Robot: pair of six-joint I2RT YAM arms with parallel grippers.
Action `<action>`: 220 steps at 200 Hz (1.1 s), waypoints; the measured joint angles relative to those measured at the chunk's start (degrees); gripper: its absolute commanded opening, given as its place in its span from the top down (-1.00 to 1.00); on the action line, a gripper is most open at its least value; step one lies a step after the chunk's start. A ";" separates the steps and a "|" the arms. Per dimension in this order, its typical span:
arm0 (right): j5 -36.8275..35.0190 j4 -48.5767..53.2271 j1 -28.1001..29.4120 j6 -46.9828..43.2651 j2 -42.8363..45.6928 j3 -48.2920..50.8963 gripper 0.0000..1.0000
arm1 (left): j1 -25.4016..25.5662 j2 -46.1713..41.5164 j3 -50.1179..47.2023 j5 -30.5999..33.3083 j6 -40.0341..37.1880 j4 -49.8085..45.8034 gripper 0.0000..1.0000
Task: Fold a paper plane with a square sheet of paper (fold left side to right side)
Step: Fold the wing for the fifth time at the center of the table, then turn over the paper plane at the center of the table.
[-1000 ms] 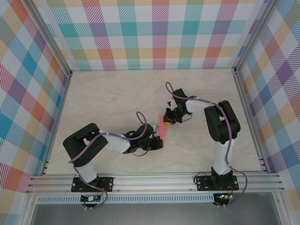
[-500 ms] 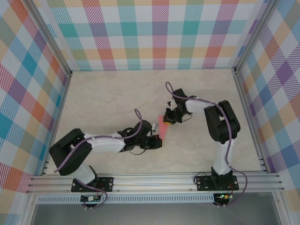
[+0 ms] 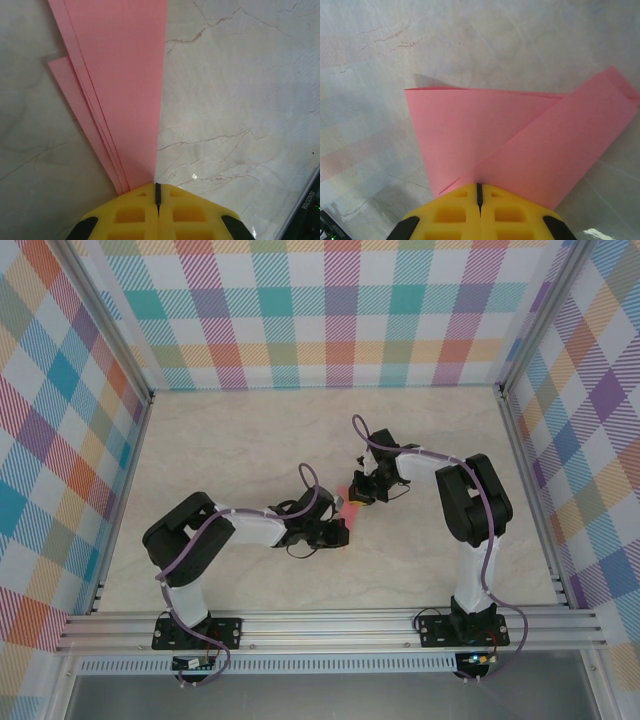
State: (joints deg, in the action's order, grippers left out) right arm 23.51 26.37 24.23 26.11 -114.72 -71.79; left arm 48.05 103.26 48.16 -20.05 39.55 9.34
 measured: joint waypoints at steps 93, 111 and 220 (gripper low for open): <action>-6.27 2.29 -0.24 -1.70 1.03 -4.11 0.32 | 0.46 -9.49 -8.87 -2.23 -0.96 0.90 1.00; -9.62 3.08 -0.33 -2.93 3.91 -5.79 0.14 | 0.57 -16.31 -9.07 0.33 -2.54 -3.21 0.93; -20.04 6.16 8.02 4.63 16.68 6.03 -0.16 | 0.61 -31.26 -6.64 35.36 -2.27 -20.22 0.45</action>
State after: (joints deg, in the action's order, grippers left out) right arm 3.46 32.53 32.25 30.74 -98.04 -65.76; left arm 48.66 72.01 41.52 15.31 37.28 -10.87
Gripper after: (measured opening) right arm 0.621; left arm 0.273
